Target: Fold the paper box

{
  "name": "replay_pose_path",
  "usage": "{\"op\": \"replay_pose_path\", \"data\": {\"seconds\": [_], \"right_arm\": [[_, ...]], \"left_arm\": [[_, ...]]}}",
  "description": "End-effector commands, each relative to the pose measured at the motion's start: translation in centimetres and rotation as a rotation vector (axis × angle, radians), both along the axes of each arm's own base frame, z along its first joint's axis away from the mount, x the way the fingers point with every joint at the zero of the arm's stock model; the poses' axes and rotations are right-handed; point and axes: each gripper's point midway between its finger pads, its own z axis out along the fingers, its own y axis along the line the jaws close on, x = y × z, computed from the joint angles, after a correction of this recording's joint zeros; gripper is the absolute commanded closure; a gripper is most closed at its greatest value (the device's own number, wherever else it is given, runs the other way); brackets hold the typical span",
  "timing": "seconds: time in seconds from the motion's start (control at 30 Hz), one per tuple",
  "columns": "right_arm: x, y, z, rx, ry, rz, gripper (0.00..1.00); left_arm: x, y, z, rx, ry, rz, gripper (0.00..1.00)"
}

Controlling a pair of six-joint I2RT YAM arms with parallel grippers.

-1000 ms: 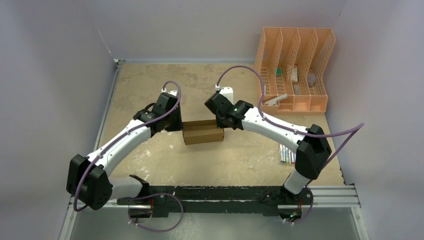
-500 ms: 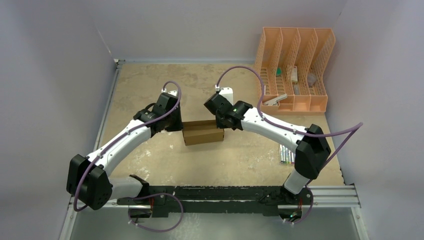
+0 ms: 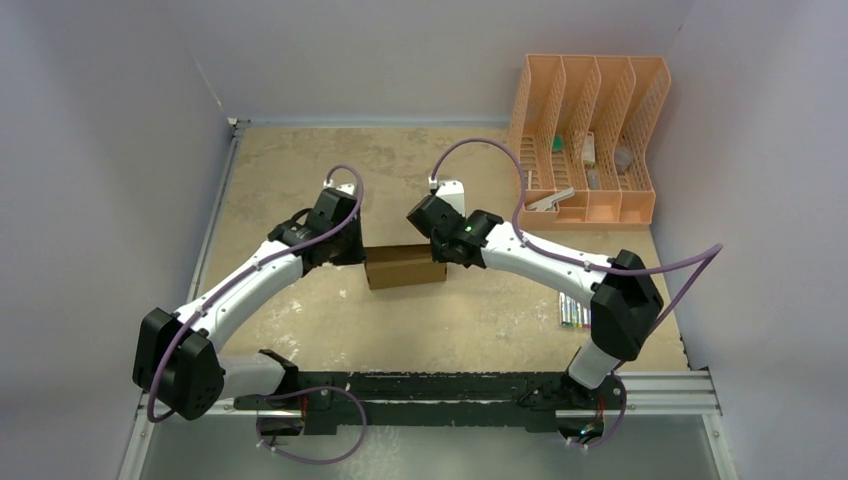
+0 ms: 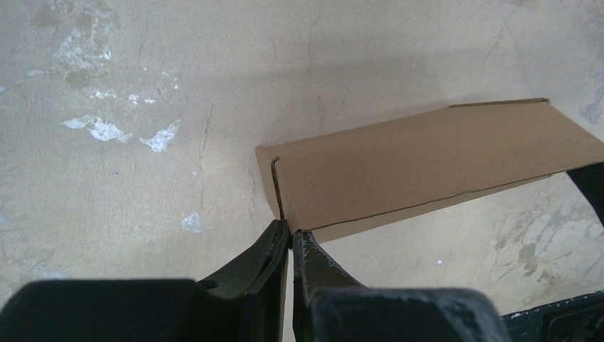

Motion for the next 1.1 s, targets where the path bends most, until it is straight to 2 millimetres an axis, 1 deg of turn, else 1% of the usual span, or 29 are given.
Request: {"op": "replay_pose_path", "data": {"seconds": [0.0,0.13,0.2,0.27,0.33,0.43,0.47,0.57,0.6,0.67,0.73,0.8,0.93,0.97,1.07], "right_arm": [[-0.8,-0.7,-0.5,-0.026,-0.005,0.011,1.00],[-1.2,-0.5,-0.5,0.002,-0.023,0.021,1.00],[-1.3,-0.6,-0.3,0.022,-0.037,0.023,0.95],[-1.4,-0.5,0.3,0.057,-0.050,0.028,0.88],[-1.8,-0.2,1.0,0.103,-0.061,0.049,0.79],[-1.8,-0.2,2.8,0.159,-0.111,0.069,0.69],[-1.8,-0.4,3.4,0.168,-0.127,0.077,0.65],[-1.9,-0.9,5.2,0.205,-0.167,0.079,0.48],[-2.0,-0.9,5.9,0.231,-0.181,0.083,0.44],[-2.0,-0.9,7.1,0.279,-0.201,0.097,0.37],[-1.9,-1.1,7.8,0.320,-0.214,0.093,0.31],[-1.8,-1.3,7.9,0.358,-0.209,0.070,0.31],[-1.7,-1.2,7.2,0.426,-0.153,0.023,0.35],[-1.8,-1.2,6.7,0.429,-0.137,0.009,0.36],[-2.3,-1.2,4.9,0.446,-0.092,-0.007,0.37]], "left_arm": [[-0.4,0.7,-0.6,0.020,-0.017,0.033,0.94],[-1.2,1.3,-2.0,0.044,-0.033,0.035,0.94],[-1.4,1.4,-2.3,0.034,-0.054,0.038,0.94],[-1.5,1.3,-2.1,0.012,-0.084,0.040,0.94],[-1.4,1.3,-1.6,-0.007,-0.119,0.040,0.91],[-1.4,1.4,-0.3,-0.022,-0.171,0.029,0.85],[-1.4,1.4,0.2,-0.024,-0.187,0.022,0.81],[-1.6,1.8,1.6,-0.036,-0.233,0.023,0.71],[-1.7,1.9,2.1,-0.041,-0.246,0.027,0.66],[-1.9,2.2,3.2,-0.060,-0.278,0.041,0.61],[-2.0,2.4,4.2,-0.093,-0.306,0.069,0.55],[-1.9,2.3,5.4,-0.144,-0.334,0.107,0.51],[-0.8,2.2,7.4,-0.233,-0.384,0.210,0.44],[-0.4,2.2,7.7,-0.243,-0.391,0.230,0.44],[0.7,2.3,7.1,-0.220,-0.370,0.274,0.44]]}}
